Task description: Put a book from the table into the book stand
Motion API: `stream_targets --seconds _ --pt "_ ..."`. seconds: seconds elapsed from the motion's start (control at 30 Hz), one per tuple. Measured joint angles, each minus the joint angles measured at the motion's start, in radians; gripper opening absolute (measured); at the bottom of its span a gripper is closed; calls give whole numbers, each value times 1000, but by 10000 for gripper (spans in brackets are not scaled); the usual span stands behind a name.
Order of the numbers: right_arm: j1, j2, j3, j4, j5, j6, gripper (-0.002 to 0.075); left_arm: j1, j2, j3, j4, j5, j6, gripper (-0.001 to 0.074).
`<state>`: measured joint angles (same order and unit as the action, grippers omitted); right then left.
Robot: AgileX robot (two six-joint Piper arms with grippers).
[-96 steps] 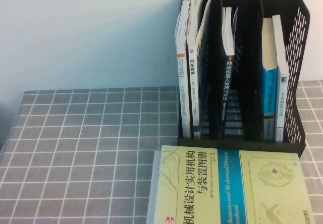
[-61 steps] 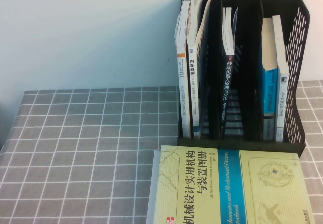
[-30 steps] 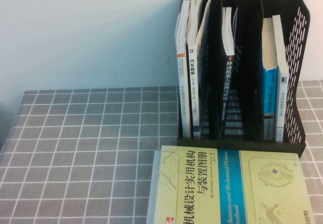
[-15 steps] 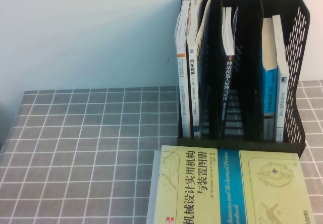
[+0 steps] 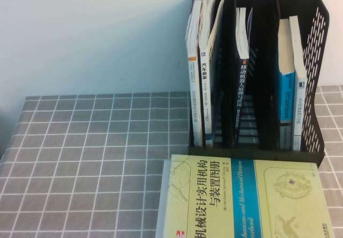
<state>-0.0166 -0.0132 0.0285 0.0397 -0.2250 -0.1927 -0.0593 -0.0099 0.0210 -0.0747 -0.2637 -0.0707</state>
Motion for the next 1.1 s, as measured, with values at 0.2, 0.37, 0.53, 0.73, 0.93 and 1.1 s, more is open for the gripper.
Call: stream_targets --seconds 0.2,0.37,0.53,0.73,0.93,1.1 --pt "0 0 0 1 -33 -5 -3 0 0 -68 -2 144 -26 -3" --pt "0 0 -30 2 45 -7 -3 0 25 -232 -2 345 -60 -3" --pt "0 0 -215 2 376 13 -3 0 188 -410 -25 584 -73 -3" --pt "0 109 -402 17 702 54 -3 0 457 -548 -132 710 -25 -3" --pt "0 313 -492 105 832 56 -3 0 668 -559 -301 656 31 -3" --pt "0 496 -504 232 938 -48 -3 0 784 -571 -465 671 117 -3"
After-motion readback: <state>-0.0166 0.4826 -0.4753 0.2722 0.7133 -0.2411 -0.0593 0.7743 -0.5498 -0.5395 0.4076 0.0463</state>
